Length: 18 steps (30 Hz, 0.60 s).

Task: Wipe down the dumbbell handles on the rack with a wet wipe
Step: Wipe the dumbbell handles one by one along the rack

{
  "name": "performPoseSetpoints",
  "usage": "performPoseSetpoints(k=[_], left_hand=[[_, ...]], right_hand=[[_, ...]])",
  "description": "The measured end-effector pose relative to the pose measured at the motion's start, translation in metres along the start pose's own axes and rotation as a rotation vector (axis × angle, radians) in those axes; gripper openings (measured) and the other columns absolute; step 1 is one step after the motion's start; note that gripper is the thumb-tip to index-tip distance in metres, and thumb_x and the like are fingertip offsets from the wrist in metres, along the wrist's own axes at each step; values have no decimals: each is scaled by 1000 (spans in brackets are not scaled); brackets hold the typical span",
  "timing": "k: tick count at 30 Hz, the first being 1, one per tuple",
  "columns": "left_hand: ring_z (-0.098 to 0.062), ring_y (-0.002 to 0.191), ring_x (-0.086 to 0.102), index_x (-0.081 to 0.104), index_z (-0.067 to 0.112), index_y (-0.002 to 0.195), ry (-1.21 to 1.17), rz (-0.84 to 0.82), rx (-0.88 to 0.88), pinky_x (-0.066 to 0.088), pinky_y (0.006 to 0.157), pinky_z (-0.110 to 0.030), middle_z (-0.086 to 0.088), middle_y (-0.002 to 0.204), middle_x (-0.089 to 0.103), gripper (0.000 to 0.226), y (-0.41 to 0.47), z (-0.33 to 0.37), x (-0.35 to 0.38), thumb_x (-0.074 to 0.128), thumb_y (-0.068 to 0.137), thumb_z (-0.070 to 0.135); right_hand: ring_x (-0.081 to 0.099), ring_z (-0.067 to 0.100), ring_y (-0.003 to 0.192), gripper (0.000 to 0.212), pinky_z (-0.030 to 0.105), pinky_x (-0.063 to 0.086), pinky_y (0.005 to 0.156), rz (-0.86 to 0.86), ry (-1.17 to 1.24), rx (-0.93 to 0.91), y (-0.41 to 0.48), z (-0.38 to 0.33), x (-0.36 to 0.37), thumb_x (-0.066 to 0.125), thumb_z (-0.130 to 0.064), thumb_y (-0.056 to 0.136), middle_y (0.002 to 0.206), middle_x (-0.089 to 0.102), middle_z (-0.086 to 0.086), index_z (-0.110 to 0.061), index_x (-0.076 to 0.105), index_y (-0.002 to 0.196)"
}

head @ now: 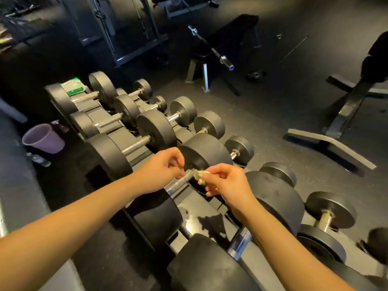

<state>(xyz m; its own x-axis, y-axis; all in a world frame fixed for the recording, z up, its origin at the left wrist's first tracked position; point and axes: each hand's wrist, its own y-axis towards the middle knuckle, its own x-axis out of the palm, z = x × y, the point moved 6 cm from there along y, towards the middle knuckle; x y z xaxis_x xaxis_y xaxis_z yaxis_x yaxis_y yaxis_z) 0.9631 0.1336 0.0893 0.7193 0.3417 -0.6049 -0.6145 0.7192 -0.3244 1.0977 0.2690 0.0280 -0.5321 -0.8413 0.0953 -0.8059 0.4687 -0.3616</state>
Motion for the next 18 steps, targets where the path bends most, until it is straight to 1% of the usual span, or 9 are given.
performPoseSetpoints(k=[2, 3, 5, 7, 8, 10, 13, 16, 18], left_hand=[[-21, 79, 65, 60, 25, 87, 138, 301, -60, 55, 80, -46, -2, 82, 69, 14, -15, -26, -33, 67, 92, 14], [-19, 78, 64, 61, 26, 87, 167, 400, -99, 54, 78, -43, 1, 80, 68, 11, -24, -36, -42, 66, 94, 20], [-15, 82, 63, 63, 27, 92, 210, 468, -201, 51, 76, -37, 5, 85, 68, 7, -37, -56, -45, 65, 97, 32], [-14, 92, 62, 66, 26, 103, 247, 459, -286, 49, 80, -35, 7, 99, 69, 18, -40, -73, -35, 59, 99, 42], [-14, 96, 62, 66, 26, 109, 269, 471, -311, 49, 83, -36, 7, 105, 68, 23, -40, -79, -31, 56, 101, 45], [-14, 99, 61, 67, 27, 114, 333, 540, -324, 49, 84, -37, 9, 109, 66, 29, -41, -81, -25, 50, 102, 48], [-10, 92, 59, 68, 28, 110, 427, 615, -302, 45, 77, -32, 11, 103, 65, 28, -41, -77, -23, 47, 104, 46], [-5, 88, 58, 67, 29, 109, 450, 618, -286, 46, 74, -27, 12, 101, 65, 26, -40, -78, -23, 48, 103, 45], [-3, 85, 55, 66, 30, 109, 448, 613, -286, 39, 68, -17, 13, 100, 64, 24, -39, -79, -24, 49, 103, 44]], right_hand=[[68, 18, 66, 12, 33, 60, 66, 27, -200, -71, 20, 4, 6, 79, -22, 88, 76, 73, 4, -14, 74, 95], [70, 16, 71, 14, 31, 59, 70, 6, -304, -99, 28, 7, 14, 77, -26, 89, 79, 74, 0, -17, 74, 99], [70, 13, 88, 20, 28, 57, 82, -87, -484, -146, 38, 12, 37, 72, -29, 94, 95, 75, -2, -19, 73, 112], [68, 15, 102, 29, 30, 54, 96, -218, -603, -190, 42, 22, 67, 67, -26, 97, 112, 73, 0, -17, 70, 125], [67, 16, 105, 30, 32, 53, 99, -290, -637, -207, 43, 28, 83, 66, -24, 98, 115, 72, 2, -16, 69, 127], [66, 19, 103, 27, 39, 54, 96, -441, -694, -281, 43, 38, 107, 62, -24, 99, 113, 71, 2, -18, 71, 124], [59, 17, 87, 20, 40, 50, 77, -560, -927, -499, 46, 43, 118, 55, -34, 101, 98, 57, -7, -25, 71, 108], [62, 23, 86, 24, 42, 51, 73, -531, -1228, -746, 53, 26, 115, 50, -37, 101, 100, 58, 0, -21, 67, 102], [64, 25, 88, 21, 41, 55, 75, -435, -1351, -717, 67, 18, 105, 55, -33, 100, 104, 58, 4, -17, 66, 108]])
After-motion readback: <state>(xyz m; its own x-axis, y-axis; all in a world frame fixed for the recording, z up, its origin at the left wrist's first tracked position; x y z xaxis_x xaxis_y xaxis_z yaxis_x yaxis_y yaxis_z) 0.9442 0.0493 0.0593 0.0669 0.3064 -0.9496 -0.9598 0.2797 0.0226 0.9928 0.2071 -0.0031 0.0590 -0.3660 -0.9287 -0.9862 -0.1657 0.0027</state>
